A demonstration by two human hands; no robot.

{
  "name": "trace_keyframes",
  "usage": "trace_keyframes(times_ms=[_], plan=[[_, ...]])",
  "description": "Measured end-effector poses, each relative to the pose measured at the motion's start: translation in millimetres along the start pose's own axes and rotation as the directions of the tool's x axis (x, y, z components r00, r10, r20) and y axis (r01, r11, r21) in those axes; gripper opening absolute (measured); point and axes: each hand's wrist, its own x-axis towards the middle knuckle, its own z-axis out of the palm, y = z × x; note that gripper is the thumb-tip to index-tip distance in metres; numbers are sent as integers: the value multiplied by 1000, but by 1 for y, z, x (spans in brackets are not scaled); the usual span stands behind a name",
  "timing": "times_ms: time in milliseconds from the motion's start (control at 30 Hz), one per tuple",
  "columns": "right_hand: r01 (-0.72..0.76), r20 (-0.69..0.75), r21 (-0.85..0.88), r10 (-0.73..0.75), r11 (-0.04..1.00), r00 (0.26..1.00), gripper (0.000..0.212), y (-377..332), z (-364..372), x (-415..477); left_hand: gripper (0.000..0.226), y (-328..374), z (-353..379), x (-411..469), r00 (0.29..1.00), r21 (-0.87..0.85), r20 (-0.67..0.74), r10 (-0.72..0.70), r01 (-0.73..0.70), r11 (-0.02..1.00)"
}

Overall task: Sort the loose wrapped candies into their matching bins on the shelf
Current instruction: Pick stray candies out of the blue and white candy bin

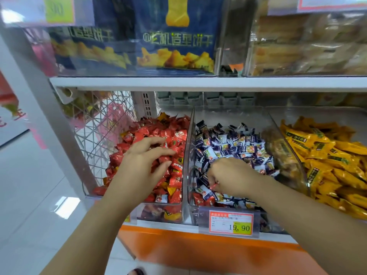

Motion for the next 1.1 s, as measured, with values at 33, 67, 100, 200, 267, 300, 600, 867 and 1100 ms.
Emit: trace_keyframes(times_ms=[33, 67, 100, 200, 267, 300, 600, 867, 1100], plan=[[-3, -2, 33, 3, 999, 1000, 5, 2, -3, -1, 26, 0, -1, 0, 1000, 0, -4, 4, -4, 1000], [-10, -17, 88, 12, 996, 1000, 3, 5, -9, -3, 26, 1, -2, -1, 1000, 2, -6, 9, -9, 1000], [-15, -43, 160, 22, 987, 999, 2, 6, -16, -6, 26, 2, -2, -1, 1000, 4, -9, 14, -14, 1000], [26, -31, 496, -12, 868, 999, 8, 4, -37, -17, 26, 5, -4, -3, 999, -7, -16, 27, -28, 1000], [38, 112, 573, -124, 818, 986, 8, -4, -38, -21, 25, 9, -5, -3, 999, -8, -21, 43, -43, 999], [51, 170, 535, -167, 843, 971, 7, -8, -33, -22, 25, 11, -5, -4, 998, -13, -27, 58, -58, 998], [137, 299, 299, -229, 944, 926, 40, -19, -21, -1, 22, 22, 3, -12, 991, -118, 37, 129, -124, 985], [101, 348, 441, -273, 892, 897, 33, -11, -32, -3, 22, 27, 1, -9, 993, -132, 45, 112, -105, 986], [40, 219, 355, -124, 934, 968, 13, 3, -26, -2, 23, 25, 1, -8, 993, -129, 41, 110, -104, 986]])
